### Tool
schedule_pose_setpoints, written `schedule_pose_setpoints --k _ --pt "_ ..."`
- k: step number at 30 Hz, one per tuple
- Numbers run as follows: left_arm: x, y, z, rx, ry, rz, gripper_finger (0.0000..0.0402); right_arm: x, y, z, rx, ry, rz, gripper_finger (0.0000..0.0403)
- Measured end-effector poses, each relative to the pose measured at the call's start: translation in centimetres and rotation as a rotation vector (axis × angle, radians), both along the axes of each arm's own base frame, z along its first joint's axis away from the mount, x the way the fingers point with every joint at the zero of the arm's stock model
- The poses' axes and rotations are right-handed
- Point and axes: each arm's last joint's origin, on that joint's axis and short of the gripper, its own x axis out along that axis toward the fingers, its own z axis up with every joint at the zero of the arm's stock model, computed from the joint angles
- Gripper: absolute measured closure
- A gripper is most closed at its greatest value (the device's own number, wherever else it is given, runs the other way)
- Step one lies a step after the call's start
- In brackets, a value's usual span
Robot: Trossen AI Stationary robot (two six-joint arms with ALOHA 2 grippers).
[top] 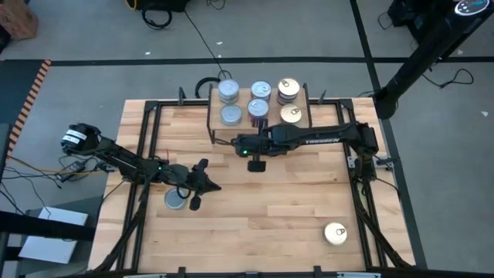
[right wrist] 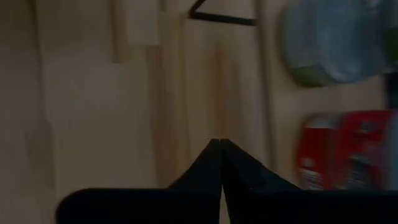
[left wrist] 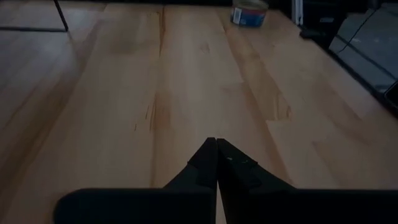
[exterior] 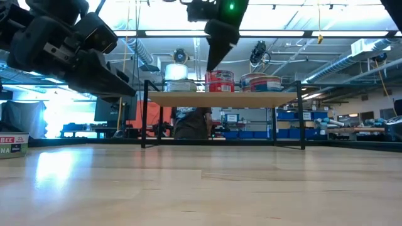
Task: Stack canned seafood by type on shelf
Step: Stack the green and white tuna can on top of the green and white tuna can on the shelf
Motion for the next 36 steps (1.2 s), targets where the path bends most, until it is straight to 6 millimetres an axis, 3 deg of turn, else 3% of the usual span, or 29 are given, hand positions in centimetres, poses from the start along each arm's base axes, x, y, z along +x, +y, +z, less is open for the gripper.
schedule_pose_setpoints --k 10,16,22,27,36 --pt "1.2 -0.8 1.2 0.071 0.171 -0.034 0.0392 0.9 3.6 -4.4 0.118 -0.235 0.146 0.0396" --pt "1.8 -1.7 3.4 0.148 0.39 -0.071 0.0392 -0.3 5.2 -7.9 0.175 -0.377 0.166 0.0399" --pt "1.0 -2.6 5.9 0.089 0.65 -0.007 0.0392 -1.5 6.7 -10.6 0.228 -0.41 0.142 0.0396" --pt "-0.5 -3.7 7.1 -0.035 0.835 0.087 0.0392 -2.3 8.2 -11.6 0.245 -0.4 0.157 0.0396" --pt "-3.0 -6.4 6.3 -0.19 0.991 0.216 0.0387 -2.8 10.4 -11.6 0.209 -0.408 0.18 0.0395"
